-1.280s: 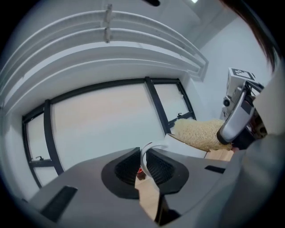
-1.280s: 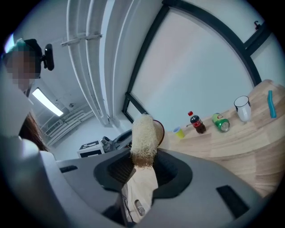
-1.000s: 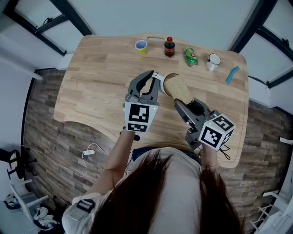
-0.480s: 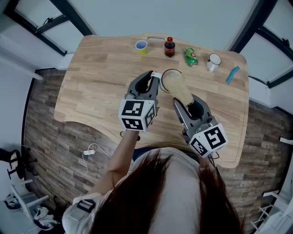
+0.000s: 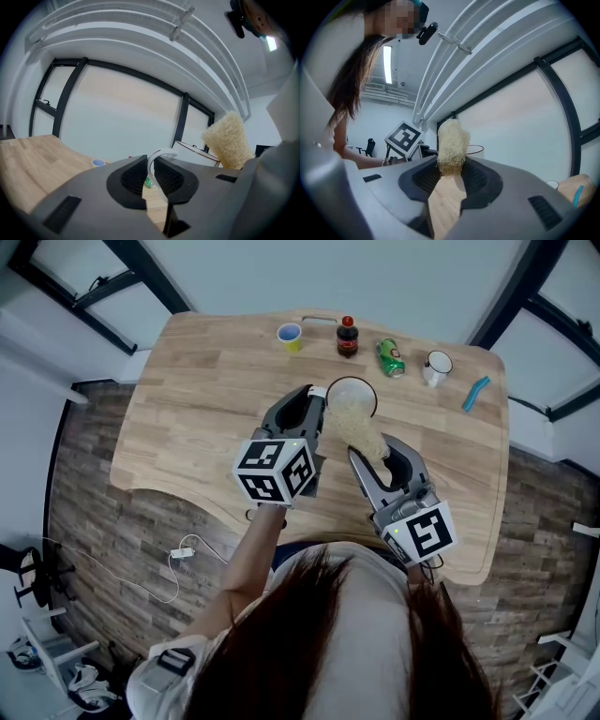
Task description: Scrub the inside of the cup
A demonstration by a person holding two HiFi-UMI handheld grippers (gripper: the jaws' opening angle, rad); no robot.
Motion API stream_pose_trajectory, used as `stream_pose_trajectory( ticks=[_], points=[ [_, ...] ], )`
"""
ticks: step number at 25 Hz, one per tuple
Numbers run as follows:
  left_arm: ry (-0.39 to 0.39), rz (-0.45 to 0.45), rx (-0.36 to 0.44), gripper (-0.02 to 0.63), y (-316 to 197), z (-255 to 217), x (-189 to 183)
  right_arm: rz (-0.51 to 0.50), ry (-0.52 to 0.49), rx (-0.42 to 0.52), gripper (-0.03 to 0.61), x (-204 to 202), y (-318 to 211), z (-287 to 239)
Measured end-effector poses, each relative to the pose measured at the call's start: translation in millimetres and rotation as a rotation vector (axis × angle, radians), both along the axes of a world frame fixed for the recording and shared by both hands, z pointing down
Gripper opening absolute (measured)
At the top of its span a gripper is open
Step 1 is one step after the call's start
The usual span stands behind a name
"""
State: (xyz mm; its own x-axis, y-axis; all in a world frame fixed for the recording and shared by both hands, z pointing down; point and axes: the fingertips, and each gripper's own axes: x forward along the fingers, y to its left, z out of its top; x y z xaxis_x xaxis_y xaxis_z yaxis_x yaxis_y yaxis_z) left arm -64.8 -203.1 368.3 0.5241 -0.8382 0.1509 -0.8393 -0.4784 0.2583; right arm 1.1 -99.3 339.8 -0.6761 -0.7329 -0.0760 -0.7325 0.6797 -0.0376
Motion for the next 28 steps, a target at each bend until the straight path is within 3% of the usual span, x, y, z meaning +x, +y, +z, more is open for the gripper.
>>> stream_pose_trajectory(
  ticks=[13,21,28],
  points=[
    [0.102,0.009,-0.050,0.052,-2.7,-0.2,0.4,-0.006,0.090,0.080,0.143,-9.3,2.8,1.0],
    [0.238,0.077,-0.092,0.052,2.5,-1.9,7.6,0.008,0.138,0.139,0.143,-12.2,5.9,0.3],
    [0.312,0.105,-0.128,0.052,3.8,-1.2,11.5,0.015,0.152,0.160,0.143,-13.8,7.5,-1.4]
  ],
)
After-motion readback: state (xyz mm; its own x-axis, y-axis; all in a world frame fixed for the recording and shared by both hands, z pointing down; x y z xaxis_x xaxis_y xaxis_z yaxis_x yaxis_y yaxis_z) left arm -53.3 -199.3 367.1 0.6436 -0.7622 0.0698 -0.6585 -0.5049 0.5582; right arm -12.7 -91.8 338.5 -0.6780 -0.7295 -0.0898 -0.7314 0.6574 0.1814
